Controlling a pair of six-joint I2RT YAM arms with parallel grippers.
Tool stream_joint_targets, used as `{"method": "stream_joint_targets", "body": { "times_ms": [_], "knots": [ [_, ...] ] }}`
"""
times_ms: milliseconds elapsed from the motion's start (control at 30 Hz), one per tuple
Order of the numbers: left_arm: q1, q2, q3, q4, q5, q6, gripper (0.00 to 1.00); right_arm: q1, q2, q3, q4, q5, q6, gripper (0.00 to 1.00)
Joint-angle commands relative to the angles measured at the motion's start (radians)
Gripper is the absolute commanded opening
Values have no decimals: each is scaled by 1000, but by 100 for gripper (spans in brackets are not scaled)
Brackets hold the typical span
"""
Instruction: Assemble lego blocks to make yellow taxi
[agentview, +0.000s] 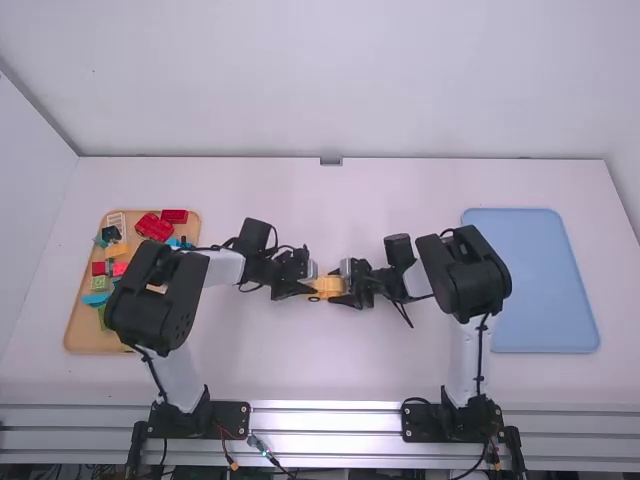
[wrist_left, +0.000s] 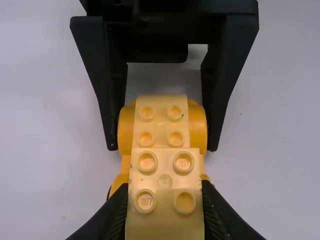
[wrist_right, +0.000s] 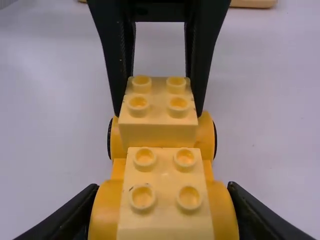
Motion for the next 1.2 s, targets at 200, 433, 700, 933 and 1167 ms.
{"method": "stream_joint_targets", "body": {
  "times_ms": [200,433,700,933,1167],
  "knots": [
    [-10,29,-8,-20,-87,17,5,10,14,2,-11,-21,-25,56],
    [-10,32,-8,-47,-87,17,10,12,14,2,-7,-21,-25,57],
    [-10,32,-8,-51,-87,17,43,10,14,2,-7,-21,-18,57],
    [-10,32,-8,-61,-79,17,45,10,14,2,-6,-13,-18,57],
    [-10,30,-8,-64,-79,17,21,11,14,2,-2,-14,-15,57]
  ]
}}
